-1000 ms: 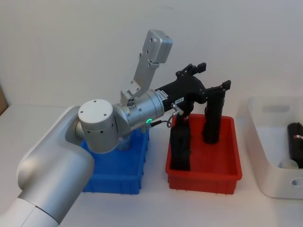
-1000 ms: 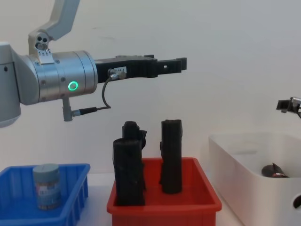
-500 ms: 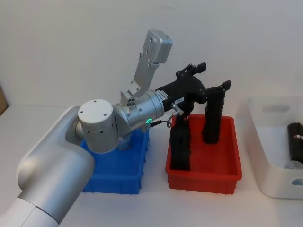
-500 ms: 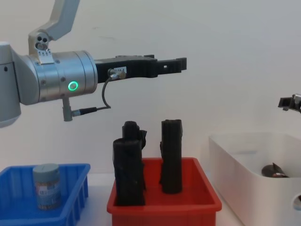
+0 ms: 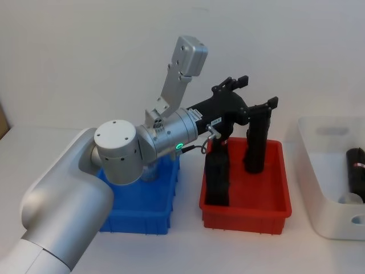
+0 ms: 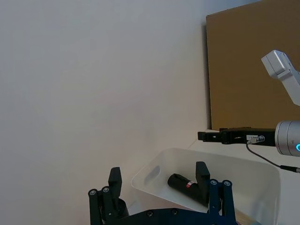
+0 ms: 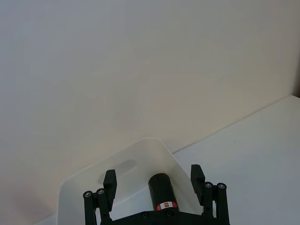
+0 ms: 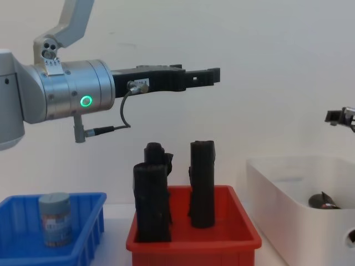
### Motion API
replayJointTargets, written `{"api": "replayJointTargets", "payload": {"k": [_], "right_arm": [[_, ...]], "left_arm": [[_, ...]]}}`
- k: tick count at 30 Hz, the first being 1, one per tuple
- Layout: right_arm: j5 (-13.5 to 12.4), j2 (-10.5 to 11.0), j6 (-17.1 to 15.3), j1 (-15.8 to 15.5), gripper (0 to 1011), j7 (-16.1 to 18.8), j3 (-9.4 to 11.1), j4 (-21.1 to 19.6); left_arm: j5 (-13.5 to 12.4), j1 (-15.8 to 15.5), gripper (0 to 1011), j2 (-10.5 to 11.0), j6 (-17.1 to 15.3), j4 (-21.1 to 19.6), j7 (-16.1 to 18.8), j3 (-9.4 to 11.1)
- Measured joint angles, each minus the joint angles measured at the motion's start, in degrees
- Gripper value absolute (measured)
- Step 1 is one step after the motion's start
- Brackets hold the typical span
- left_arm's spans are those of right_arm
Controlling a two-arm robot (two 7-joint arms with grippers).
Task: Pick the cotton swabs from the blue box and place them into the white box.
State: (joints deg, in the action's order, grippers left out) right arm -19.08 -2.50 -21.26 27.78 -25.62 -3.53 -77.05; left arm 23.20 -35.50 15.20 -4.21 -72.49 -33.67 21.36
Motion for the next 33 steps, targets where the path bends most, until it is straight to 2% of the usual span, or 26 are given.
{"api": "replayJointTargets", "payload": {"k": [13, 33], "right_arm": [[0.8, -0.3, 1.6, -1.0, 1002, 2.3, -0.5, -1.3], [1.1, -0.4, 2.2, -1.5, 1002, 3.2, -0.7, -1.9]], "left_arm": [[0.0, 0.0, 1004, 0.0, 0.0, 0.0, 0.0, 0.0], [0.0, 0.0, 1004, 0.0, 0.0, 0.0, 0.0, 0.0]]}}
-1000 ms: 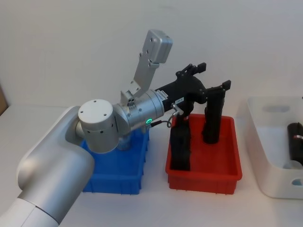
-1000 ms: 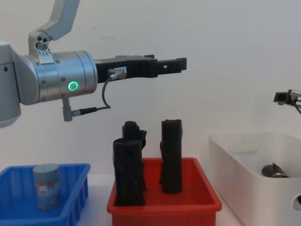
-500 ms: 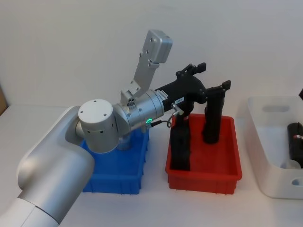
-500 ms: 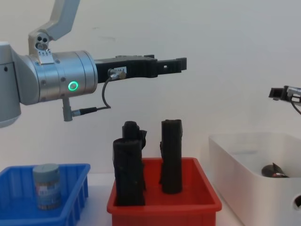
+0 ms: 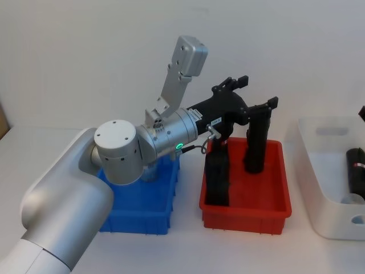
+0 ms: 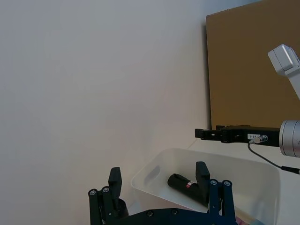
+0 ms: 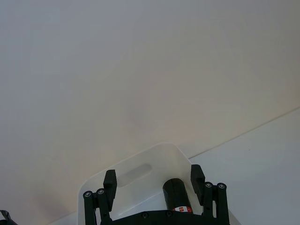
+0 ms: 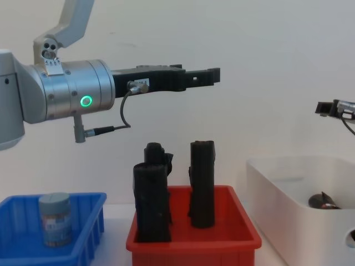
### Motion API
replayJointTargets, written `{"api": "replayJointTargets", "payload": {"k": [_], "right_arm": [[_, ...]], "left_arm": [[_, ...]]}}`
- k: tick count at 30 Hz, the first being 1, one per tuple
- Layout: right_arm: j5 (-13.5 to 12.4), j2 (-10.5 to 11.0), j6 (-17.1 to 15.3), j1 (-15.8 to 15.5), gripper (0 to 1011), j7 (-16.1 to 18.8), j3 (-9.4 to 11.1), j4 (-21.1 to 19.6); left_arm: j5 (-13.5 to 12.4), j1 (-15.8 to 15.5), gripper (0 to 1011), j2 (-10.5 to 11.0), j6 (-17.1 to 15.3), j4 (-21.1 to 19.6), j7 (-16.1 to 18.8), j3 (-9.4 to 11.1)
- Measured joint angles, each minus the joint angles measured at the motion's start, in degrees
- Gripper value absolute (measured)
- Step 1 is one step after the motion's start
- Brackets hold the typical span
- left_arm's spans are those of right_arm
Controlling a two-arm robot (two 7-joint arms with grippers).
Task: Pick the cotton swabs from the blue box and place them into the white box.
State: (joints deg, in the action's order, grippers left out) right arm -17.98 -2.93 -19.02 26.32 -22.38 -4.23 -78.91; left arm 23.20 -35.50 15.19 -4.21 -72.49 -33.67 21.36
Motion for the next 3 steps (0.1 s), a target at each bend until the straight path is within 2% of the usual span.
{"api": "replayJointTargets", "payload": {"k": [3], "right_arm": [[0.0, 0.0, 0.0, 0.0, 1002, 0.1, 0.0, 0.0]], "left_arm": [[0.0, 0.0, 1004, 0.0, 0.0, 0.0, 0.0, 0.0]]}}
